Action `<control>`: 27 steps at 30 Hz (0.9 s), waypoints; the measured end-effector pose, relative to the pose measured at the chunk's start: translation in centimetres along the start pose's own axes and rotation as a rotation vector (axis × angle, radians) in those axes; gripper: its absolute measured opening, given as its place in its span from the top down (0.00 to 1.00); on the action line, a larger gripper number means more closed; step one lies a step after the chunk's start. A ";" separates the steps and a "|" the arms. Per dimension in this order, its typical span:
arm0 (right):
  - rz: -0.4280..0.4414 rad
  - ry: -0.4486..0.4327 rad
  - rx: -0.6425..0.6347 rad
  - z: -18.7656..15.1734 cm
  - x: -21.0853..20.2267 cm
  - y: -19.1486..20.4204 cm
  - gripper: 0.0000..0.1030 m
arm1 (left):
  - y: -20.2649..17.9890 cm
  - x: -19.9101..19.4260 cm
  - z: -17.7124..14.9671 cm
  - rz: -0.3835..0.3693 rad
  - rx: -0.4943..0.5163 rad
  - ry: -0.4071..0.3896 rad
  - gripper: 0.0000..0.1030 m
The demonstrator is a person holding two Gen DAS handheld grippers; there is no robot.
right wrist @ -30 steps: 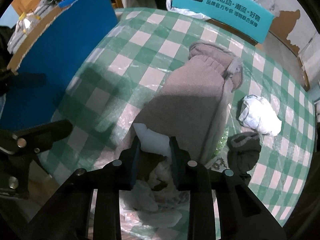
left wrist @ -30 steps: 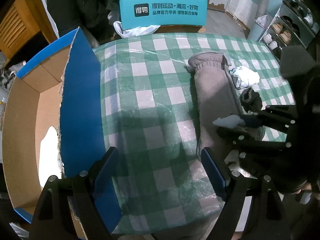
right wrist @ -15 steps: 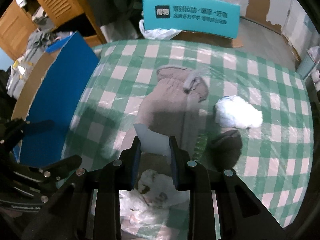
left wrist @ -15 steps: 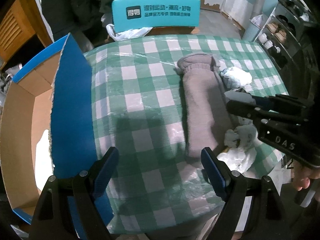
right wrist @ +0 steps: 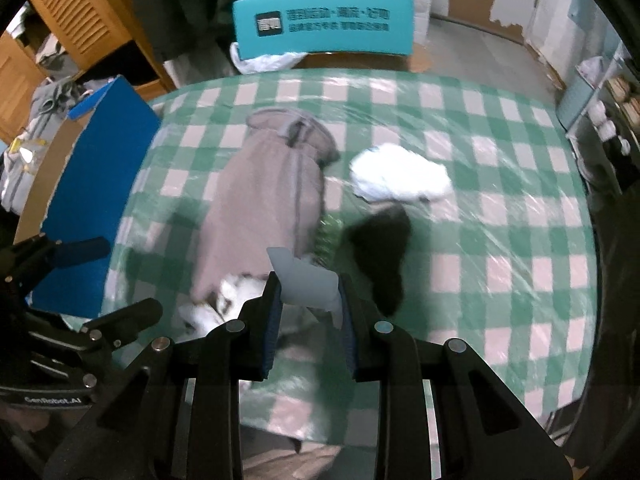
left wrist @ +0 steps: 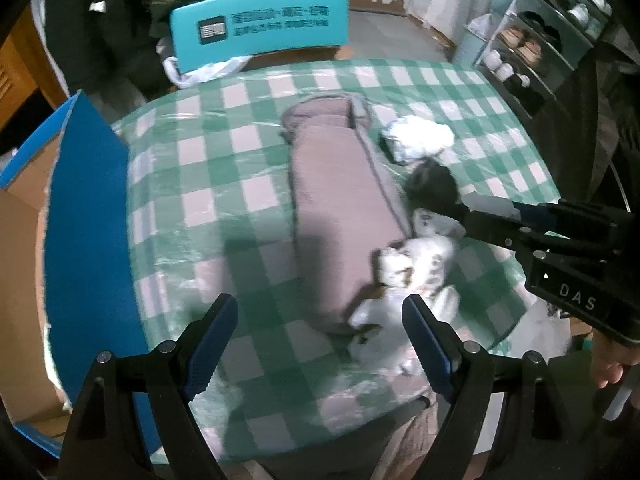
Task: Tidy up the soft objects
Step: 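Grasp the white plastic bag beside the towel with the left tool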
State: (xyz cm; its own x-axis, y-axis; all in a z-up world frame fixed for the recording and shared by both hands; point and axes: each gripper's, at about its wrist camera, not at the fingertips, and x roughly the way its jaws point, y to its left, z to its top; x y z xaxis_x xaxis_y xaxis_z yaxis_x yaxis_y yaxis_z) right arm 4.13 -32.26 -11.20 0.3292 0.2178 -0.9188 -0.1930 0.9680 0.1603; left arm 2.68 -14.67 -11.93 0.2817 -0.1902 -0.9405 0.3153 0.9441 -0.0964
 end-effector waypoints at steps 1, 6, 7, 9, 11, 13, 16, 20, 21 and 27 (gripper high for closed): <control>-0.008 0.001 0.002 -0.3 -0.1 -0.2 0.76 | -0.3 0.1 0.0 -0.006 0.002 0.001 0.17; -0.015 -0.007 0.022 -1.3 -1.0 -1.2 0.76 | -1.6 0.7 -0.2 -0.048 0.006 0.012 0.17; -0.015 -0.009 0.026 -1.4 -1.2 -1.4 0.76 | -1.8 0.8 -0.2 -0.056 0.006 0.014 0.17; -0.016 -0.010 0.035 -1.7 -1.3 -1.7 0.76 | -2.2 1.0 -0.2 -0.062 0.007 0.018 0.17; -0.017 -0.008 0.045 -2.1 -1.3 -2.1 0.76 | -2.5 1.3 -0.2 -0.062 0.008 0.025 0.17; -0.019 -0.004 0.057 -2.3 -1.3 -2.4 0.76 | -2.8 1.5 -0.3 -0.067 0.006 0.030 0.17; -0.017 0.002 0.066 -2.7 -1.1 -2.8 0.76 | -3.4 1.9 -0.3 -0.070 0.014 0.037 0.17; -0.018 0.007 0.083 -2.9 -0.9 -3.4 0.76 | -4.3 2.5 -0.3 -0.068 0.030 0.047 0.16; -0.018 0.008 0.087 -3.0 -0.9 -3.6 0.76 | -4.6 2.8 -0.4 -0.068 0.038 0.054 0.17; -0.022 0.014 0.104 -3.0 -0.5 -4.3 0.76 | -5.5 4.7 -0.5 -0.038 0.062 0.089 0.17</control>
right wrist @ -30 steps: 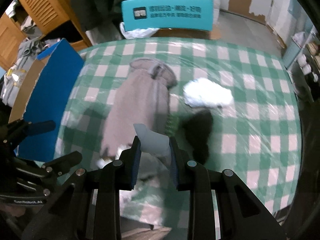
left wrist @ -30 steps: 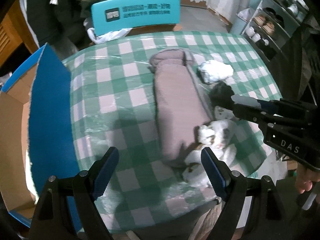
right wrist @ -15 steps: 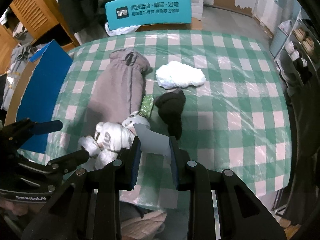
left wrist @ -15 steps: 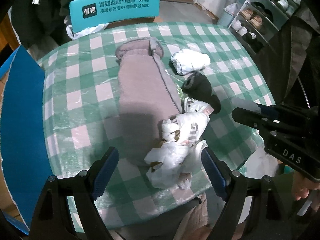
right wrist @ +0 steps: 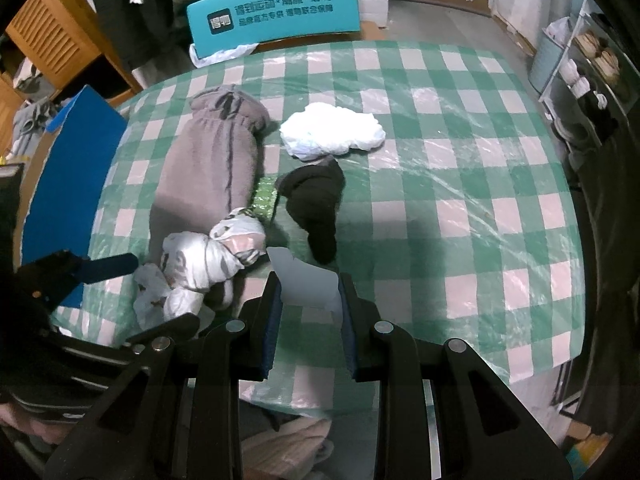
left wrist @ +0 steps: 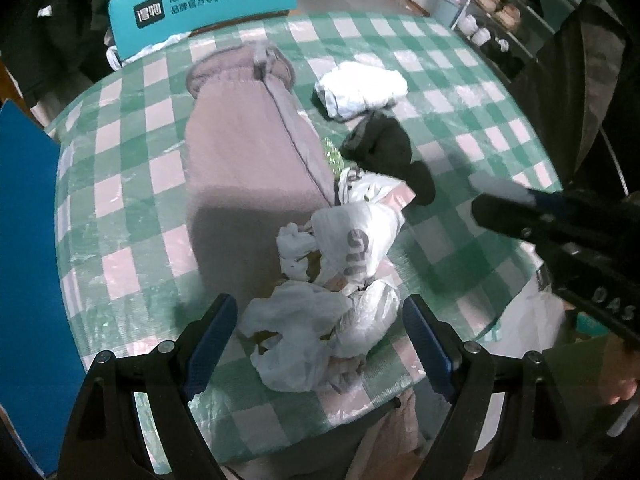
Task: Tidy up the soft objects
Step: 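Grasp the white plastic bag beside the towel with the left tool, then lift the white plastic bag with the left tool toward the box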
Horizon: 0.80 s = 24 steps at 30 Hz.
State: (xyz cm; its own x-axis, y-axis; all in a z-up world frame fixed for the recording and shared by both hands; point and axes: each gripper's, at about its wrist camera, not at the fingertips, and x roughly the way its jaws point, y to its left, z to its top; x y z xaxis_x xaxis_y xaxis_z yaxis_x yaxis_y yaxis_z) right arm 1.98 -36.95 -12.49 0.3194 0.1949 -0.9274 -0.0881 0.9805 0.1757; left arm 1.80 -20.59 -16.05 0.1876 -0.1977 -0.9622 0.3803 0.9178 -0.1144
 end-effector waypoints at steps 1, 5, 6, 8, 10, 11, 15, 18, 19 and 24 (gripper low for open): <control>-0.001 0.000 0.001 0.0 0.0 -0.1 0.76 | -0.1 0.4 0.0 0.008 0.006 0.006 0.17; 0.000 0.004 0.008 0.0 0.2 -0.4 0.76 | -0.2 1.2 -0.1 0.041 0.022 0.018 0.24; 0.000 0.004 0.009 0.0 0.2 -0.4 0.76 | -0.1 1.3 -0.1 0.048 0.023 0.021 0.32; 0.002 0.005 0.010 0.0 0.2 -0.5 0.76 | 0.1 1.4 -0.1 0.069 0.025 0.024 0.41; 0.002 0.007 0.009 0.0 0.3 -0.5 0.76 | 0.4 1.2 -0.1 0.058 0.021 0.018 0.54; 0.003 0.008 0.009 0.0 0.3 -0.5 0.76 | 0.5 1.1 -0.1 0.054 0.021 0.015 0.58; 0.003 0.007 0.006 0.1 0.3 -0.4 0.76 | 0.7 0.5 -0.1 0.036 0.028 0.009 0.70; 0.003 0.004 0.004 0.1 0.2 -0.3 0.76 | 0.4 -0.1 -0.3 0.037 0.052 -0.001 0.74; 0.003 0.003 0.003 0.2 0.2 -0.2 0.76 | 0.3 -0.3 -0.4 0.038 0.058 -0.006 0.75; 0.001 -0.003 -0.001 0.2 -0.1 0.0 0.76 | 0.0 -1.5 -0.7 0.027 0.075 -0.032 0.79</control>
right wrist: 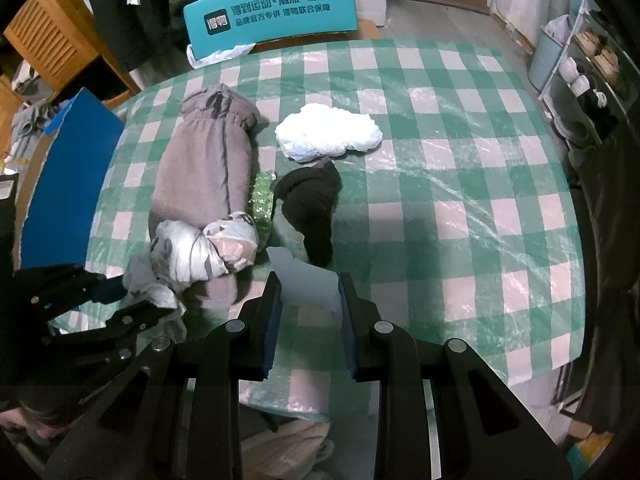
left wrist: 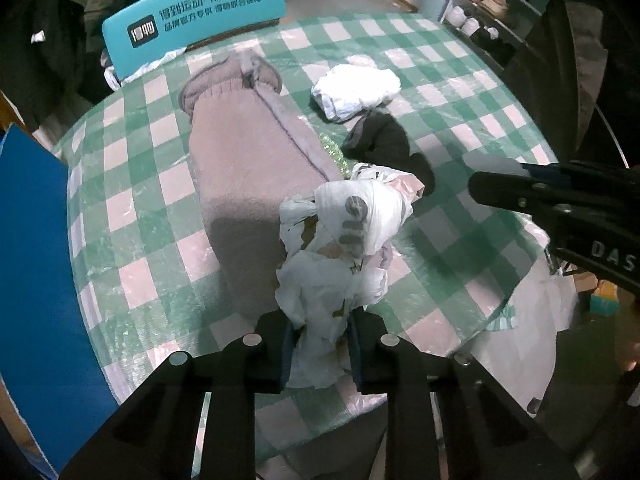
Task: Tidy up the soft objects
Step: 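Lift the white plastic bag with the left tool toward the box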
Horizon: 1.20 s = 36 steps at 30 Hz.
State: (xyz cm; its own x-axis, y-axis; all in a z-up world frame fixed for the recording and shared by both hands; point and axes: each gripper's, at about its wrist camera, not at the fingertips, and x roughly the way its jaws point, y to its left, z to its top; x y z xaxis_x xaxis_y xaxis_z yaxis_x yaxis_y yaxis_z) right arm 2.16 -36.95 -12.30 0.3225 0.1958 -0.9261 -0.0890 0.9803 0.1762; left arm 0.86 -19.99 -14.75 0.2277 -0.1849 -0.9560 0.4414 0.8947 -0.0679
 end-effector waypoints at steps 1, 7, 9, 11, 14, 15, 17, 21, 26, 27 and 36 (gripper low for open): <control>0.000 -0.002 -0.001 0.0 -0.1 0.1 0.76 | 0.0 -0.4 0.0 -0.002 0.002 -0.009 0.79; -0.001 -0.016 -0.010 0.1 -0.7 0.6 0.76 | 0.5 -2.2 0.1 -0.005 -0.007 -0.052 0.80; -0.001 -0.023 -0.014 0.2 -1.0 0.8 0.76 | 0.7 -2.7 0.1 -0.002 -0.010 -0.065 0.80; -0.002 -0.030 -0.016 0.3 -1.4 1.0 0.76 | 1.0 -3.2 0.1 0.000 -0.015 -0.077 0.80; -0.002 -0.043 -0.022 0.5 -1.9 1.4 0.76 | 1.4 -3.9 0.1 0.003 -0.027 -0.093 0.80; -0.001 -0.047 -0.025 0.6 -2.1 1.5 0.76 | 1.6 -4.2 0.1 0.006 -0.029 -0.100 0.80; 0.001 -0.055 -0.029 0.7 -2.4 1.8 0.76 | 1.8 -4.6 0.0 0.011 -0.032 -0.109 0.80; 0.004 -0.072 -0.040 1.0 -3.2 2.6 0.76 | 2.4 -5.5 0.0 0.018 -0.040 -0.131 0.80; 0.010 -0.092 -0.058 1.4 -4.0 3.7 0.76 | 3.0 -6.9 -0.1 0.036 -0.045 -0.161 0.80; 0.011 -0.095 -0.061 1.4 -4.1 4.0 0.76 | 3.1 -7.2 -0.1 0.041 -0.047 -0.166 0.80; 0.028 -0.126 -0.099 2.3 -5.4 6.3 0.76 | 5.4 -9.3 -0.5 0.054 -0.098 -0.196 0.80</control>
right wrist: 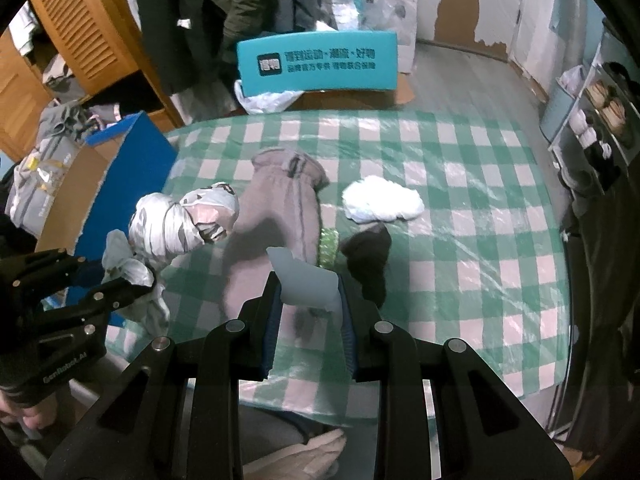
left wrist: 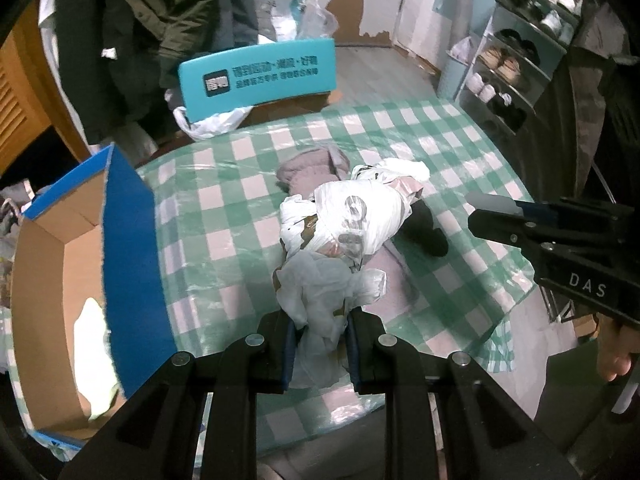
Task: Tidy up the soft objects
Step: 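Lift the white plastic bag with the left tool toward the box, then carry the white plastic bag with the left tool over the cardboard box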
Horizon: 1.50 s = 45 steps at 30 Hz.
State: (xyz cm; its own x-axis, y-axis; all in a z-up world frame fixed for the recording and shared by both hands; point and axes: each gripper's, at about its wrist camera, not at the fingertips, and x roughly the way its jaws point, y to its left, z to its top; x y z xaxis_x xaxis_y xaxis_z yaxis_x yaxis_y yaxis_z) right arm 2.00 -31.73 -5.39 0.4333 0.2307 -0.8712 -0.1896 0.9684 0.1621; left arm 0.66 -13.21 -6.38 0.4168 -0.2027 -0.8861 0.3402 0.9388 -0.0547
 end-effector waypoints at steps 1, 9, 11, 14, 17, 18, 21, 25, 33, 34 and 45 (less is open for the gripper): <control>0.002 -0.003 -0.003 0.1 -0.1 0.2 0.76 | 0.4 -0.3 0.0 0.006 -0.006 -0.004 0.80; 0.019 -0.022 -0.038 1.3 -0.8 2.9 0.76 | 2.6 -2.1 -0.2 0.018 -0.046 -0.030 0.80; 0.025 -0.026 -0.046 1.5 -0.9 3.5 0.76 | 3.2 -2.5 -0.3 0.022 -0.052 -0.039 0.80; 0.035 -0.031 -0.063 1.9 -0.9 4.7 0.76 | 4.0 -3.1 -0.6 0.036 -0.061 -0.051 0.80; 0.045 -0.032 -0.077 2.4 -0.9 5.8 0.76 | 5.0 -3.6 -0.8 0.041 -0.076 -0.058 0.80; 0.051 -0.032 -0.081 2.5 -0.9 6.2 0.76 | 5.4 -3.9 -0.9 0.045 -0.083 -0.061 0.80; 0.066 -0.036 -0.099 3.0 -1.0 7.5 0.76 | 6.4 -4.4 -1.1 0.057 -0.097 -0.072 0.80; 0.079 -0.044 -0.122 3.5 -1.1 9.1 0.76 | 7.9 -5.3 -1.4 0.074 -0.116 -0.088 0.80; 0.100 -0.046 -0.170 4.5 -0.7 12.7 0.76 | 10.3 -6.6 -2.1 0.107 -0.152 -0.107 0.80; 0.103 -0.045 -0.176 4.6 -0.7 13.0 0.76 | 10.6 -6.7 -2.2 0.113 -0.155 -0.110 0.80; 0.141 -0.036 -0.236 5.7 0.3 17.6 0.76 | 14.0 -7.8 -3.5 0.137 -0.215 -0.129 0.80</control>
State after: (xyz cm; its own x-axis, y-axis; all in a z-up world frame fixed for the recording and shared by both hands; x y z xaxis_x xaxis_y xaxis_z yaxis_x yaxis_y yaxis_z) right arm 3.77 -14.07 -0.12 0.4182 0.3693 -0.8299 -0.4483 0.8785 0.1650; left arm -0.76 2.53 -1.80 0.5548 -0.0901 -0.8271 0.0920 0.9947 -0.0467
